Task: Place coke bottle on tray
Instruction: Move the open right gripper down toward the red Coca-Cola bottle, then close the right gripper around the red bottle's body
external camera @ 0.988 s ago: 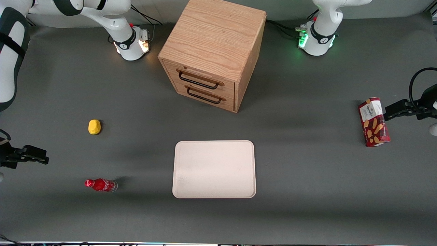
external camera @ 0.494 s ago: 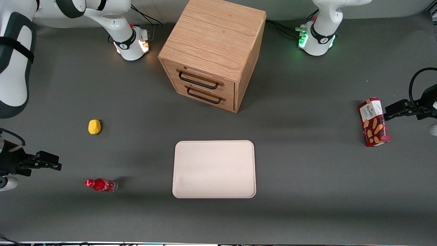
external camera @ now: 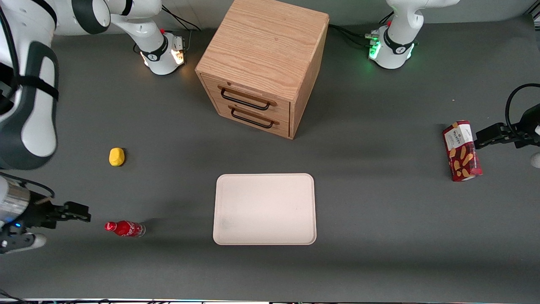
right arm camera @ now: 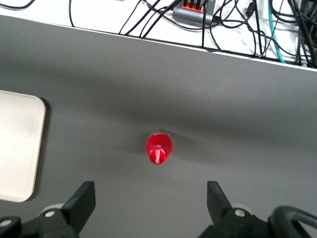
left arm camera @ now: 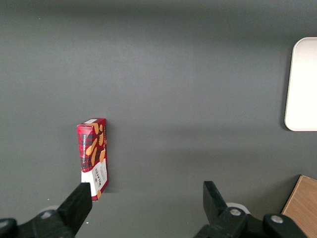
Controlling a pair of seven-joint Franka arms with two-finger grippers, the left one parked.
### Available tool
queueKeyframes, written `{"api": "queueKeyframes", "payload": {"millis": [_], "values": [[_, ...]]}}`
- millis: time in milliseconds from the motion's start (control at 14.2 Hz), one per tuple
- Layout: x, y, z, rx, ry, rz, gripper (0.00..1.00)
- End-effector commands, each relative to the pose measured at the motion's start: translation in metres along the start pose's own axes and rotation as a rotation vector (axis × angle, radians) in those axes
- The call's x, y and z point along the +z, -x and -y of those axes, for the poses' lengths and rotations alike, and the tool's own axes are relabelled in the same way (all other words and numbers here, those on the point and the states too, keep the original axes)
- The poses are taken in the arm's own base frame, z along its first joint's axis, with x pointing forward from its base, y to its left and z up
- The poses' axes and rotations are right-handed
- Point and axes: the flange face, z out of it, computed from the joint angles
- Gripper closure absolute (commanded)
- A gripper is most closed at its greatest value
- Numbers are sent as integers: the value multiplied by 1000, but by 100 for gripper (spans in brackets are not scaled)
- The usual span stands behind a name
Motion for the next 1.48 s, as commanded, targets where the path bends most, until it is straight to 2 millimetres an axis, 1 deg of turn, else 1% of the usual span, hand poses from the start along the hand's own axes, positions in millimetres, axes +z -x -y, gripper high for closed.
{"api": "queueKeyframes", "payload": {"millis": [0,141,212,494,706,847,988,1129,1271,1412], "values": [[26,-8,7,9,-18,-10,0],[50,-9,6,12,-17,-19,0],[59,-9,6,12,-16,-26,0],[90,-8,6,21,-32,-13,0],[112,0,8,24,-52,30,0],[119,2,7,23,-48,33,0],[133,6,7,13,-45,42,0],[142,9,5,15,-45,44,0],[145,10,5,15,-44,49,0],[142,10,5,15,-43,44,1]]}}
